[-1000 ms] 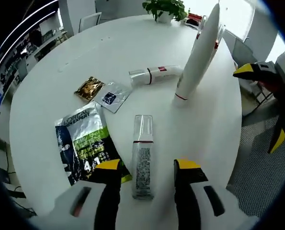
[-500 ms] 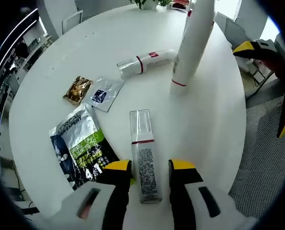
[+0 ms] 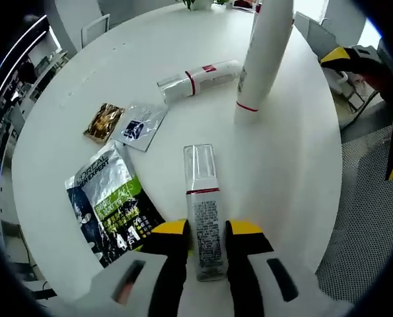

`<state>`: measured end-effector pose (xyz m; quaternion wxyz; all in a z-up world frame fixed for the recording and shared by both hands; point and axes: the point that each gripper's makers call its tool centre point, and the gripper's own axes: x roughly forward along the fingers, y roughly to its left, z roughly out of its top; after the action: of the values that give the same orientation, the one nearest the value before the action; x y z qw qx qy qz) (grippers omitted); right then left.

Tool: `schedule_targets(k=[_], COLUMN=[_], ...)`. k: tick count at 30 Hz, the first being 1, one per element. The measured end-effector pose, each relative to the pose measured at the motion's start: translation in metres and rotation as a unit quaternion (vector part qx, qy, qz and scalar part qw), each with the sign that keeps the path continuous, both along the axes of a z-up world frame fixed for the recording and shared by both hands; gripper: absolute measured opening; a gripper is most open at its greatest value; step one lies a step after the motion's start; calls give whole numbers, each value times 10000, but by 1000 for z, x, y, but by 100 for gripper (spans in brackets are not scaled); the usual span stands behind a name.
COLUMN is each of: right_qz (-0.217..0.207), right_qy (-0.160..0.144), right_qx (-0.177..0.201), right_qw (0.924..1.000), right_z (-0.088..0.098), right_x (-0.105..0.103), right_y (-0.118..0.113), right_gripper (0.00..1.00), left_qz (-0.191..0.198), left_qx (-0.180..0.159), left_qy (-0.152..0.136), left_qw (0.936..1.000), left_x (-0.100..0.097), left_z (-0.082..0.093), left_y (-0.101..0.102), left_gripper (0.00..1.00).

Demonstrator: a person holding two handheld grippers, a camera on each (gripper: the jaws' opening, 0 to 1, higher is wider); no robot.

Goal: Arrange the skincare products in the storage area until every visible bottle or jar stands upright without overlapping.

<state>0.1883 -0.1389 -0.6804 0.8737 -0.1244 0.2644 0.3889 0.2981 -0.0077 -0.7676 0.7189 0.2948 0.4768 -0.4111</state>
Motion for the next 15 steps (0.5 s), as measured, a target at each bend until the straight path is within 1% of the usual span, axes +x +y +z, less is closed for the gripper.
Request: schedule_targets(k=[1, 2, 3, 4, 5, 8, 11, 14, 15], right_qz=[-11, -10, -12, -12, -4, -1, 10, 31, 37], right_qy=[3, 10, 30, 33, 30, 10, 5, -13, -19], right_qx=[-1, 14, 33, 33, 28, 29, 26, 11, 8], right_qw=[10000, 10000, 10000, 10000, 10000, 10000, 10000, 10000, 10000], right_z=[0, 0, 1, 1, 1, 1, 2, 2, 2], right_x=[0, 0, 0, -1, 0, 0, 0, -1, -1], right_y=[0, 0, 0, 0, 0, 0, 1, 1, 1], right_gripper=[88, 88, 88, 88, 88, 88, 88, 88, 88], left_qz=[91, 137, 402, 511, 524, 633, 840, 941, 1038], left_qx=[-93, -158, -369, -523, -614, -676, -894, -1031, -1175], left_qy=[-106, -134, -32, 2, -20, 17, 91, 114, 175], left_qw=[9999, 9997, 9985, 9973, 9967, 9957, 9924, 9902, 9875], left_x=[3, 3, 1, 0, -1, -5, -7, -10, -12], left_z=[1, 1, 2, 3, 7, 9, 14, 16, 18], left_y=[-1, 0, -2, -2, -3, 3, 7, 9, 9], left_gripper=[25, 24, 24, 24, 24, 24, 24, 24, 24])
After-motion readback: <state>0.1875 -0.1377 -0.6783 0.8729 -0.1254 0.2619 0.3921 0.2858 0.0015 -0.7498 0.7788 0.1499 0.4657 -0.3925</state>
